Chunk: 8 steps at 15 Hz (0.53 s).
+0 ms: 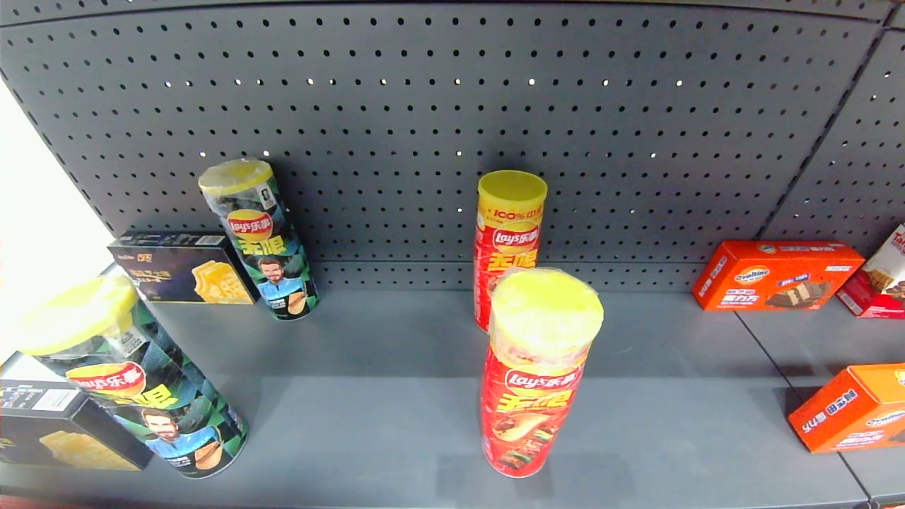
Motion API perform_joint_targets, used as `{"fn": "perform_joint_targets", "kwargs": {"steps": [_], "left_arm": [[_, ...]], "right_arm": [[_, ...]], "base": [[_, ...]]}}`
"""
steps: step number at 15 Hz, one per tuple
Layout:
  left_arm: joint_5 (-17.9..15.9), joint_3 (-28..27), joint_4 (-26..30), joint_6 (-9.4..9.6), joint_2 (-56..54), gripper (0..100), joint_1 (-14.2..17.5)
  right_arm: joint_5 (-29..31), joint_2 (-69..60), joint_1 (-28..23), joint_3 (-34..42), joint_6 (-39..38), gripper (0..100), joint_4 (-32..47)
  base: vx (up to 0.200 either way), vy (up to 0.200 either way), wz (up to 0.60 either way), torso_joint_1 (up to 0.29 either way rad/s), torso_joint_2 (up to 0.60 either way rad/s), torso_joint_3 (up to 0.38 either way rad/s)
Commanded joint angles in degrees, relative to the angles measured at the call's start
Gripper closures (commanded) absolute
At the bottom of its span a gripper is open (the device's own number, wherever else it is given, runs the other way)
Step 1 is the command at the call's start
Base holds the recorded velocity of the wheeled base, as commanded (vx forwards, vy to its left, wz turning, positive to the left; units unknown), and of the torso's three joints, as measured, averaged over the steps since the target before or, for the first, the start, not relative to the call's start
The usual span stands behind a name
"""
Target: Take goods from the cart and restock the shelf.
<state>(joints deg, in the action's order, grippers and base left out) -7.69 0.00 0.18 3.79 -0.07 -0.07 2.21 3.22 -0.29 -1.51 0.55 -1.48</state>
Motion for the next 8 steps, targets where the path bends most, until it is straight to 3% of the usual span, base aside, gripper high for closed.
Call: {"fn": "perform_joint_targets", "kwargs": {"steps": [1,8], "left_arm": [[-0.04,0.0,-0.01,-0.01,0.07,0,0.07],[0.57,0.0,-0.01,-0.28,0.07,0,0.07]], "right_arm": [[-1.85,-3.22,-0.59,1.42,-0.46,0,2.35],[-2.56,-3.22,-0.59,1.51,-0.37,0,1.39]], "base": [[0.0,0.0,0.0,0.0,0.0,0.0],[0.0,0.0,0.0,0.0,0.0,0.0]]}}
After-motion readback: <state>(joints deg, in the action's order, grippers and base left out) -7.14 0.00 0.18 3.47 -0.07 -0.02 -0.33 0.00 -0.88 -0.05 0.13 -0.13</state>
